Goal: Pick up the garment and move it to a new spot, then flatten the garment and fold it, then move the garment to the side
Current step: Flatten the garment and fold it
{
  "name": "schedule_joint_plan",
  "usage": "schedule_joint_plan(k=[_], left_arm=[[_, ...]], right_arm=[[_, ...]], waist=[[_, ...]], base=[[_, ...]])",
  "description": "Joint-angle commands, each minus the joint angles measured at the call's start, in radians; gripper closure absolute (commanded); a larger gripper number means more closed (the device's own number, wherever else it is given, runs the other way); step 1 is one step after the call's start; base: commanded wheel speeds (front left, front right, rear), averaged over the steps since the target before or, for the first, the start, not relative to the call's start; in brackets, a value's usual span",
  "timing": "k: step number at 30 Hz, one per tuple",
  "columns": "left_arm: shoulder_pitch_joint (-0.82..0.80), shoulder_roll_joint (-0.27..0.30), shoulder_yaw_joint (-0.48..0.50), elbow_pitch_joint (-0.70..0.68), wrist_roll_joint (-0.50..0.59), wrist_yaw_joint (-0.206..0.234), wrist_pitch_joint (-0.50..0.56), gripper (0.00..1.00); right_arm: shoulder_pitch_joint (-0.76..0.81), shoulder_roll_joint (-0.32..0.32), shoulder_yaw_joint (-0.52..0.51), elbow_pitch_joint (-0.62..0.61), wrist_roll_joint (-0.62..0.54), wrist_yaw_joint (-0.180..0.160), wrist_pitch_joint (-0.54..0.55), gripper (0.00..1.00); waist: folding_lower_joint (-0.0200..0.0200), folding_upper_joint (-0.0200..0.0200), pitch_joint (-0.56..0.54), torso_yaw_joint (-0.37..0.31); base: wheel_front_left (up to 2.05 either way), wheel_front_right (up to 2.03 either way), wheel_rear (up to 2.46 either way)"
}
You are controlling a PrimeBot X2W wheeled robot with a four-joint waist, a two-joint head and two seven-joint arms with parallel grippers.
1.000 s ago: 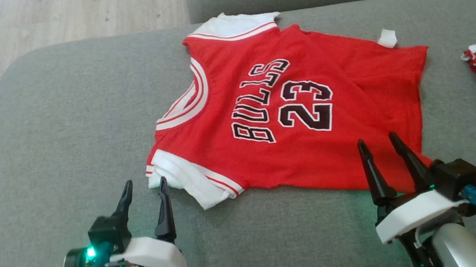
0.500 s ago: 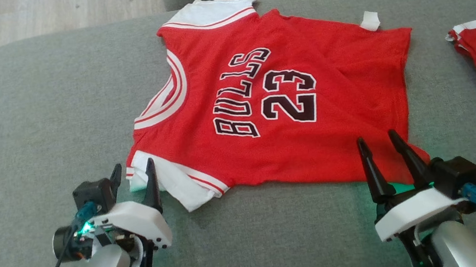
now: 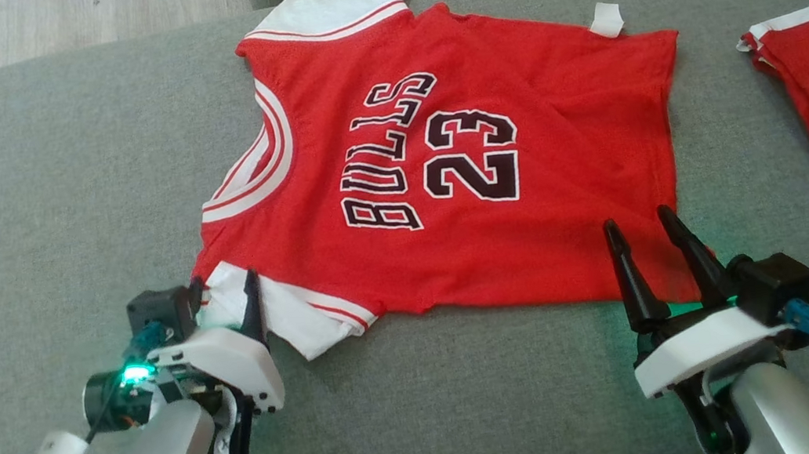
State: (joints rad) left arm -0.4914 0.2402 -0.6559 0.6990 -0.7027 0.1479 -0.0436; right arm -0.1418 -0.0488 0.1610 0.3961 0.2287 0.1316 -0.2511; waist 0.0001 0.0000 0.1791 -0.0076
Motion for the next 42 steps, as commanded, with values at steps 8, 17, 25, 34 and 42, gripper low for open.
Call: schedule_joint_plan(k=[8, 17, 25, 34, 42], left_arm=[[-0.064, 0.016, 0.020, -0.021, 0.024, 0.000, -0.053, 1.00], [-0.007, 0.040, 0.025, -0.121, 0.025, 0.023, -0.102, 1.00], [0.092, 0.073, -0.009, -0.244, 0.027, 0.051, -0.056, 1.00], [0.187, 0.123, -0.058, -0.347, 0.033, 0.081, 0.033, 1.00], [0.206, 0.162, -0.044, -0.402, 0.034, 0.121, 0.053, 0.00]], right_arm=[[-0.031, -0.001, 0.024, -0.025, 0.012, -0.001, -0.011, 0.00], [-0.008, -0.001, 0.021, -0.015, 0.016, -0.001, -0.011, 0.00], [0.011, -0.001, 0.018, -0.010, 0.022, -0.001, -0.011, 0.00], [0.020, -0.001, 0.024, -0.001, 0.025, -0.001, -0.011, 0.00], [0.012, -0.001, 0.040, 0.003, 0.028, -0.001, -0.011, 0.00]], waist=[[-0.0001, 0.0000, -0.021, 0.010], [-0.0001, 0.0000, -0.080, 0.074], [-0.0001, 0.0000, -0.108, 0.143], [-0.0001, 0.0000, -0.121, 0.203], [-0.0001, 0.0000, -0.131, 0.190]], base=[[0.00, 0.00, 0.00], [0.00, 0.00, 0.00], [0.00, 0.00, 0.00], [0.00, 0.00, 0.00], [0.00, 0.00, 0.00]])
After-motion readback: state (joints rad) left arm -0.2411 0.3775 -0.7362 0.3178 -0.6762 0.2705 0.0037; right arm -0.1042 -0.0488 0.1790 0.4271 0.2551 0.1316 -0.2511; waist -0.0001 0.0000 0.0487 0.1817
